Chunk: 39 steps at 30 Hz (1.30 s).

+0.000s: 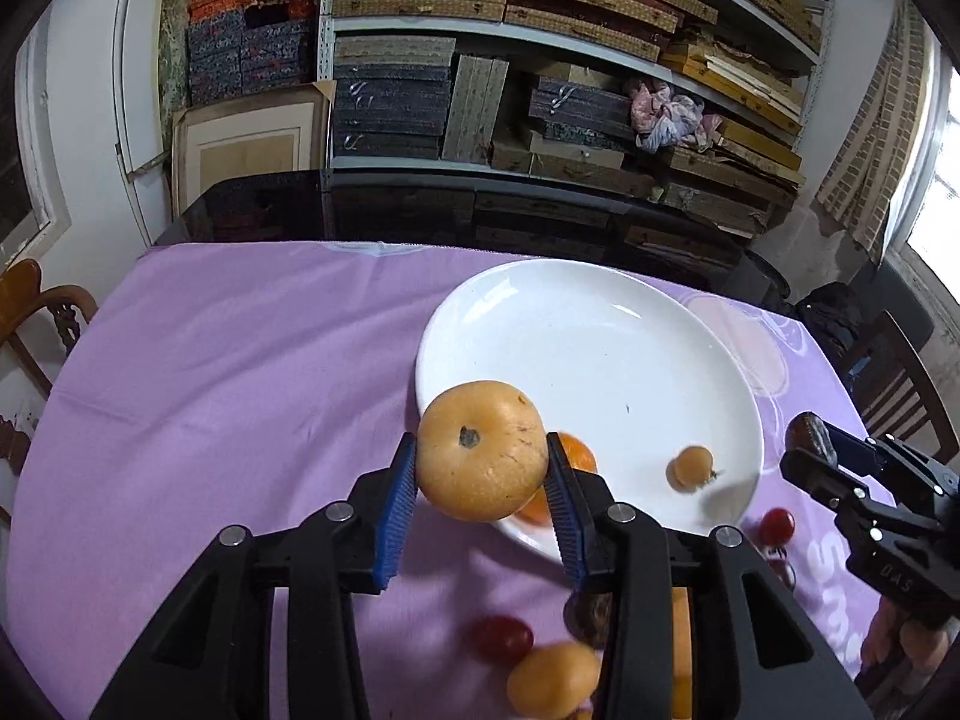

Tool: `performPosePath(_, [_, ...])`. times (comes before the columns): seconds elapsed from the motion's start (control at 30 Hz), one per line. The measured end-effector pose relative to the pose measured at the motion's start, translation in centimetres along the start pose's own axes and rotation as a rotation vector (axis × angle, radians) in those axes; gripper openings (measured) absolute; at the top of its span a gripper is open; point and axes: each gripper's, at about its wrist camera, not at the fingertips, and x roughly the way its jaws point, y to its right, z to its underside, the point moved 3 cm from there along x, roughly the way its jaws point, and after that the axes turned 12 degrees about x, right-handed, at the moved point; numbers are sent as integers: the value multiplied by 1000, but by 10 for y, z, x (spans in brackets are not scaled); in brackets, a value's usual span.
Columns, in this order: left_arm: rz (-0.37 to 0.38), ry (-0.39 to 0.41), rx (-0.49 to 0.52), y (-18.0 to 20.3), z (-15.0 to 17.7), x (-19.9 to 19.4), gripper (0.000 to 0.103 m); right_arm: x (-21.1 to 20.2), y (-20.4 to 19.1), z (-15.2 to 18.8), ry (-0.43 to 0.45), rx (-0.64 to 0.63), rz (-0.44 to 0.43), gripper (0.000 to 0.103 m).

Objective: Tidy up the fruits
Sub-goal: 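Place the mangosteen on the plate while the left tool places a yellow fruit there, then withdraw both open tools from the plate toward the fruit cluster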

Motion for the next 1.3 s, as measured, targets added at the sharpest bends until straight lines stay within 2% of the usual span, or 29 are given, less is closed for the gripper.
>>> performPosePath(0.13, [-23, -69, 3, 4, -14, 44, 41, 46, -4, -15, -60, -12, 41, 41])
performPosePath(0.23, [-13, -99, -3, 5, -16, 66, 41, 70, -5, -19, -97, -13, 58, 41])
performPosePath(0.33, [12, -127, -6, 8, -14, 81, 42, 86, -4, -17, -126, -15, 63, 41])
performPosePath(0.47, [11, -128, -1, 8, -18, 83, 44, 99, 1, -15, -161, -4, 57, 42])
performPosePath(0.5, [6, -132, -2, 6, -18, 81, 49, 97, 3, -16, -155, 9, 51, 46])
performPosePath(0.53, [-3, -125, -3, 4, -18, 77, 52, 92, 8, -17, -144, 20, 45, 47])
performPosePath(0.6, [-25, -85, -3, -2, -18, 60, 64, 72, 13, -20, -101, 48, 19, 47])
performPosePath(0.73, [-50, -27, -1, -17, -7, 17, 69, 8, 26, -14, 15, 59, 0, 54])
performPosePath(0.83, [-58, -8, 23, -19, 21, -11, 75, -42, 35, 14, 104, 58, -8, 67])
performPosePath(0.9, [-57, -14, 49, -15, 45, -21, 78, -65, 44, 38, 147, 79, -10, 87])
performPosePath(0.97, [-43, -24, 56, -9, 69, -26, 79, -81, 52, 64, 191, 104, -27, 91])
performPosePath(1.1, [-26, -31, 27, -3, 96, -23, 79, -88, 59, 94, 203, 121, -23, 92])
performPosePath(1.17, [-20, -20, 14, -1, 96, -25, 79, -85, 60, 97, 198, 111, -18, 92])
performPosePath(1.3, [55, -7, 3, 10, 93, -28, 79, -74, 65, 98, 167, 133, -14, 92])
